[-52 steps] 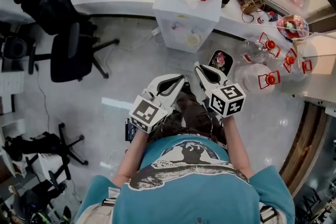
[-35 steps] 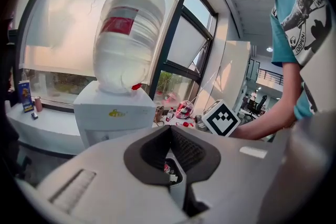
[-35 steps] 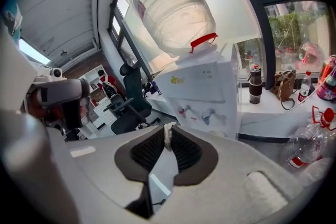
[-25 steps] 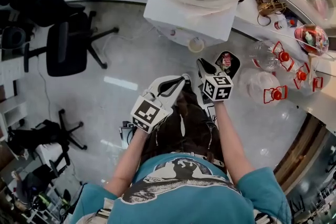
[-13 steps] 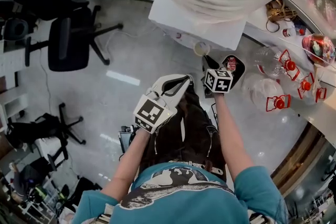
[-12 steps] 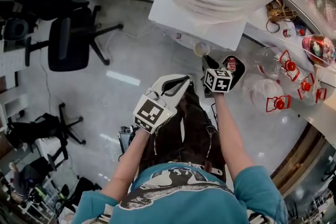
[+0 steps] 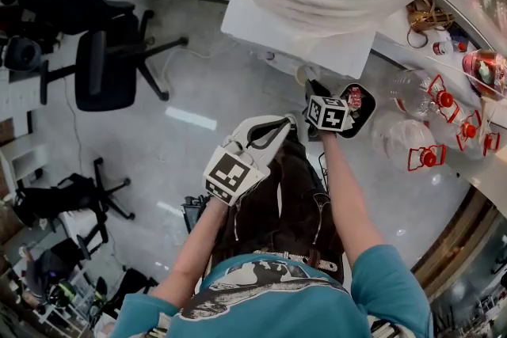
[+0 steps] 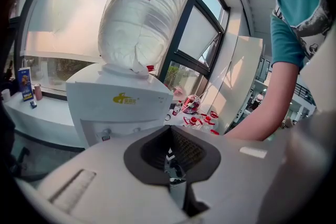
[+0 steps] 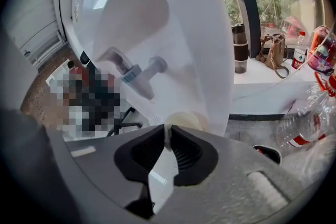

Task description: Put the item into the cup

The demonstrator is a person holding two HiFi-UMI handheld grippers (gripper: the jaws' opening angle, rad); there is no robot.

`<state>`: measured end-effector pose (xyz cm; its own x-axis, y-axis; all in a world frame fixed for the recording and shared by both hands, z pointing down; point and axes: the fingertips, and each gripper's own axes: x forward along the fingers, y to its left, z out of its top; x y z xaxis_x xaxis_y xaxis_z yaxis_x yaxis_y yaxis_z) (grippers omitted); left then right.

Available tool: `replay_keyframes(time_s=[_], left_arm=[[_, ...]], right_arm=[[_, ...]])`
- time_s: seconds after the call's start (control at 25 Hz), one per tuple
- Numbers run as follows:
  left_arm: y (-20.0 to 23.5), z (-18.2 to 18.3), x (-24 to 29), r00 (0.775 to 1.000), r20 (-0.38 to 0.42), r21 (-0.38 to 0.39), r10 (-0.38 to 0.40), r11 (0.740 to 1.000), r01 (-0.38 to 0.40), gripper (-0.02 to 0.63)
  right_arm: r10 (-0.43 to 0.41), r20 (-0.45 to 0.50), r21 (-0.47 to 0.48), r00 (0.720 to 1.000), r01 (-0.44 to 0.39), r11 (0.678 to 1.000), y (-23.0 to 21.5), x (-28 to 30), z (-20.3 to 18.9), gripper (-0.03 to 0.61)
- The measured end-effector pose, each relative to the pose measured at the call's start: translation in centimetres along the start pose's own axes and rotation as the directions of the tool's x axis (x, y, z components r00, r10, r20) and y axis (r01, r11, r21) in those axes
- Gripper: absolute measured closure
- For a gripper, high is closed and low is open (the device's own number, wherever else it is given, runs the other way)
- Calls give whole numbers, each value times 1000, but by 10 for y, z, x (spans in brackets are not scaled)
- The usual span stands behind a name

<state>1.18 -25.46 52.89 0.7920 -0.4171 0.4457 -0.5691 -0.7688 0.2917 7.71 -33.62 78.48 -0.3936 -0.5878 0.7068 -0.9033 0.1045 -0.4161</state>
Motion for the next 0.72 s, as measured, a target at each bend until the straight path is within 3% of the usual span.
replay_keyframes(time_s=[0.56,0.72], left_arm=[[0,-8,6,1000,-17,8,-10,1000,10,601],[-2,-15,3,1000,-24,3,-11,1000,11,601]], right_arm=[[-29,-24,8,999,29,1000,-11,26,3,525],[-14,-37,8,999,15,1000,-8,30,2,463]])
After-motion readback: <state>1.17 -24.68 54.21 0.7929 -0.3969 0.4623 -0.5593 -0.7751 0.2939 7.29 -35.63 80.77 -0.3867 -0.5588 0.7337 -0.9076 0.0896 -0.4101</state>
